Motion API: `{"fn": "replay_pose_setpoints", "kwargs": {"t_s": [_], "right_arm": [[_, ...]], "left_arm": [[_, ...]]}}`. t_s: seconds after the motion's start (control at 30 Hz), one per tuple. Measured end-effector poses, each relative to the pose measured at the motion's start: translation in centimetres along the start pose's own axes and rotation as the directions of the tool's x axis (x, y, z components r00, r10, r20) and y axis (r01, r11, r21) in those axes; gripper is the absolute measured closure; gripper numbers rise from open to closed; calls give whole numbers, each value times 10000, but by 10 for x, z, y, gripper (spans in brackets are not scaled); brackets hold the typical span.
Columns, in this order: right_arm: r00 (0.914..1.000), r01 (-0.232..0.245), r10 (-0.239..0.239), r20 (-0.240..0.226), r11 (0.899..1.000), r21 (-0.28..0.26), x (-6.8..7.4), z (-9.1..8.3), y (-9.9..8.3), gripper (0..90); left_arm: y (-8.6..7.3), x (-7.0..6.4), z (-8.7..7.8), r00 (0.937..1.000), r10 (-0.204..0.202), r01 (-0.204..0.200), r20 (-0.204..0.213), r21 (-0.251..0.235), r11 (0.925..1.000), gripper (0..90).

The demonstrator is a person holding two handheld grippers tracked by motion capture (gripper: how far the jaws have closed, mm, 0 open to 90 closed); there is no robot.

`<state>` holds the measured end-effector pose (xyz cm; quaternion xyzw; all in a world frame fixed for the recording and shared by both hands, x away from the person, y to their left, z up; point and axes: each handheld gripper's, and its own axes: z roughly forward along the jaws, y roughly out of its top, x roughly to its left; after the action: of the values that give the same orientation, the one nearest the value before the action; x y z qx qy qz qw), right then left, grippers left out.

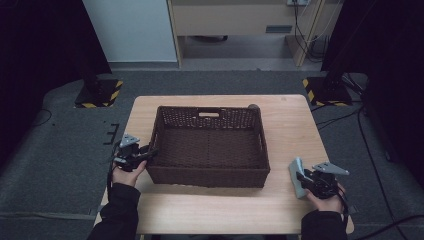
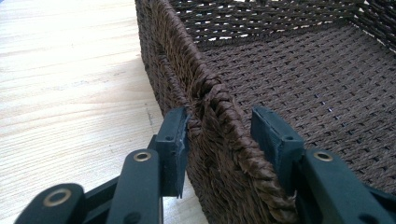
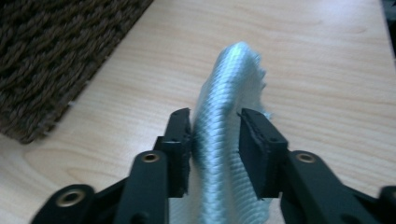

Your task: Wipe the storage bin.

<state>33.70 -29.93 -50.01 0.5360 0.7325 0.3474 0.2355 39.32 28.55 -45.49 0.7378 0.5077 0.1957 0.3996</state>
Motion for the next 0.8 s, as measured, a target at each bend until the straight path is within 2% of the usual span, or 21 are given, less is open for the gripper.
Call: {"fn": "replay_pose_setpoints", "kwargs": {"t_s": [0.03, 0.17, 0.3, 0.43, 0.47, 0.5, 0.63, 0.8], "right_arm": [[10000, -8, 10, 96, 9998, -207, -1, -1, 2, 587], [9998, -38, 48, 194, 9987, -506, -4, -2, 4, 565], [9999, 106, -110, -36, 9955, -945, -4, -5, 11, 530], [9998, 141, -159, -149, 9931, -1166, -3, -7, 16, 519], [9989, 247, -301, -356, 9892, -1447, 0, -11, 20, 515], [9989, 247, -301, -356, 9892, -1447, 0, -11, 20, 515], [9963, 379, -528, -671, 9777, -2068, 10, -19, 33, 519], [9917, 424, -705, -1076, 9688, -2442, 22, -19, 49, 533]], "left_arm": [[0, 0, 0, 10000, -20, 20, 25, -15, 10000, 554], [0, 0, 0, 10000, 8, -8, -1, 11, 10000, 554], [0, 0, 0, 10000, 2, -2, 11, -8, 10000, 553], [0, 0, 0, 10000, 27, -27, 31, 43, 10000, 559], [0, 0, 0, 9999, 9, -10, 107, 52, 10000, 588], [0, 0, 0, 9999, 5, -6, 160, 53, 10000, 588], [1, -1, 0, 9999, 38, -39, 116, 61, 10000, 609], [2, -2, 0, 9998, 198, -198, 18, 103, 9998, 621]]}}
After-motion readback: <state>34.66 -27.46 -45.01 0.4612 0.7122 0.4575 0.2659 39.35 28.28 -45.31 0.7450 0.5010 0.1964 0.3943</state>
